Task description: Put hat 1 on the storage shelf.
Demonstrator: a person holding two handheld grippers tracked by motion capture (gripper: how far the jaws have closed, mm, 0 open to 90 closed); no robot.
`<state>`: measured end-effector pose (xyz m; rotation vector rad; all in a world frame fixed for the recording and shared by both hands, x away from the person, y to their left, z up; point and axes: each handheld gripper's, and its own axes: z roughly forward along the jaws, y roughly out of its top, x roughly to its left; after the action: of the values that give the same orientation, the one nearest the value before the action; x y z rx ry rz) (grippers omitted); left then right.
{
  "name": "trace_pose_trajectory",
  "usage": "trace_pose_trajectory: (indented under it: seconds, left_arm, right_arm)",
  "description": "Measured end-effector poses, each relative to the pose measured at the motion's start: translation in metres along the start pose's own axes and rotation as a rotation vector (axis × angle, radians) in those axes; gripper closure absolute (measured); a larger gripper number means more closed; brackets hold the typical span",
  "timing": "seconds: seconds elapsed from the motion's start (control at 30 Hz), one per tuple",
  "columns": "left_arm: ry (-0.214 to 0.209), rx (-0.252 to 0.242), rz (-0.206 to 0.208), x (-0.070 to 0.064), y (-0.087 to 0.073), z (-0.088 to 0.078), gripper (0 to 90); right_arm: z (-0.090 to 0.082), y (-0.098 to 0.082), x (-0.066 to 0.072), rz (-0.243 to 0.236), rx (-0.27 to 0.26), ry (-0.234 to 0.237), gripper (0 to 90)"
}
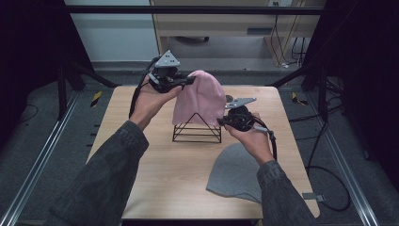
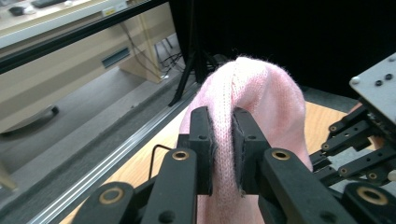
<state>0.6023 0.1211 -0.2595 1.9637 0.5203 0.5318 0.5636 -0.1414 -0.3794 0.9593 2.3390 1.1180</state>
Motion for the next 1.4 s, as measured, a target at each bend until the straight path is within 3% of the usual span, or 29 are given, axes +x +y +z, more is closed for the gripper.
trace_pose_trajectory:
  seconds: [0.23, 0.5, 0.63, 0.93, 1.1, 1.4]
  left_arm:
    - [-0.01, 0.015, -0.012, 0.002, -0.014, -0.001, 80.2]
    - [-0.002, -0.004, -0.019, 0.005, -0.018, -0.005, 80.1]
    - [-0.011, 0.033, -0.001, 0.003, -0.021, -0.003, 80.2]
    - [-0.022, 0.051, 0.002, -0.003, -0.03, 0.001, 80.1]
    - [-0.029, 0.075, 0.021, -0.006, -0.035, 0.001, 80.0]
    - [-0.028, 0.095, 0.015, -0.01, -0.051, 0.003, 79.6]
  right_arm:
    - [0.0, 0.001, 0.003, 0.003, 0.009, -0.018, 67.6]
    - [-0.005, -0.001, 0.003, 0.016, 0.001, -0.029, 62.0]
    - [-0.005, -0.003, 0.002, 0.02, 0.003, -0.029, 61.2]
    - [-0.01, -0.007, -0.002, 0.028, 0.006, -0.039, 59.9]
    - [-0.018, -0.015, -0.005, 0.031, 0.018, -0.057, 55.1]
    - [-0.029, -0.04, -0.017, 0.052, 0.055, -0.125, 39.3]
